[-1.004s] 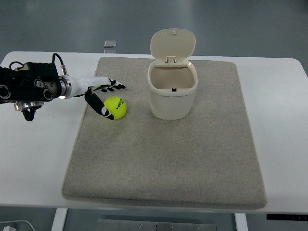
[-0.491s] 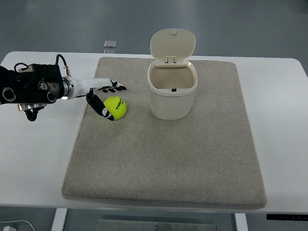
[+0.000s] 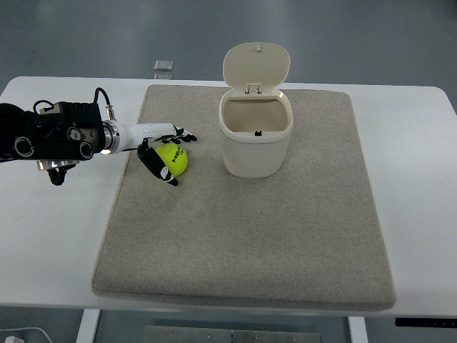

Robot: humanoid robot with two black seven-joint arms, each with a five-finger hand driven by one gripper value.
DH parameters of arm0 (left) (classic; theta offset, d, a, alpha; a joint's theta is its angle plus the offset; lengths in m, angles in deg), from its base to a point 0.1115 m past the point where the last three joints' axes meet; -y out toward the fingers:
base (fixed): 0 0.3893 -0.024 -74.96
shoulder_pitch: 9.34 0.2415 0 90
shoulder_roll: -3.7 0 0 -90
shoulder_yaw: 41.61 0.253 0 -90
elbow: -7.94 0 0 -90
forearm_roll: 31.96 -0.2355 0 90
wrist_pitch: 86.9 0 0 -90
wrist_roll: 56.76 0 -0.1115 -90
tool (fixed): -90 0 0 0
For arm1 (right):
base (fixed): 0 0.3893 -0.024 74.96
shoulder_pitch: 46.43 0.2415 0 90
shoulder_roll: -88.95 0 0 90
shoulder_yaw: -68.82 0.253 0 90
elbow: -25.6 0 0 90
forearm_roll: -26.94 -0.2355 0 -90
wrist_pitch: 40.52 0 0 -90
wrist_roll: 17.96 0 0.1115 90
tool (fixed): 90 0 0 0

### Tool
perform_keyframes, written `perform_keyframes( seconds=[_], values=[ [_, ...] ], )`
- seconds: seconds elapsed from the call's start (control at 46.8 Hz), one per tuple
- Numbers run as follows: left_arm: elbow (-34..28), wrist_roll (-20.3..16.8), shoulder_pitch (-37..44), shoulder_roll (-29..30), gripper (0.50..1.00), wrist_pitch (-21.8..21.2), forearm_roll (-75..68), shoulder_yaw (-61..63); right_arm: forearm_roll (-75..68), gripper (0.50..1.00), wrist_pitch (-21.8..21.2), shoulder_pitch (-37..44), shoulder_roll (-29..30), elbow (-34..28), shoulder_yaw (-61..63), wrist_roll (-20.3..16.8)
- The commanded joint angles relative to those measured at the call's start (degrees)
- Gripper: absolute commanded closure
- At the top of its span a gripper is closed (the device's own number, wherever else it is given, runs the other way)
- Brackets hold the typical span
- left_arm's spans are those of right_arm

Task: Put tennis ball into box with left hand
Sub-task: 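Close the left hand's fingers around the yellow-green tennis ball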

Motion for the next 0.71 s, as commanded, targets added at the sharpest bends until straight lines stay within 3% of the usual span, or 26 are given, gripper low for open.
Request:
perform_keyframes(
  seconds=[0.0,0.192,0.534,0.684],
  values=[
    [0.19,0.03,-0.08,-0.38,0.516,0.01,-0.06,0.00,0.00,0.562,0.00,0.00,0.00,0.02,0.00,0.00],
    [0.28,0.03,-0.43,-0.20,0.529,-0.08,-0.06,0.09,0.00,0.562,0.00,0.00,0.00,-0.07,0.00,0.00],
    [0.45,0.03,-0.61,-0.03,0.696,-0.08,-0.24,0.18,0.00,0.562,0.00,0.00,0.00,0.02,0.00,0.00],
    [0.54,0.03,-0.70,0.15,0.712,-0.08,-0.24,0.35,0.00,0.562,0.00,0.00,0.00,0.02,0.00,0.00]
  ],
)
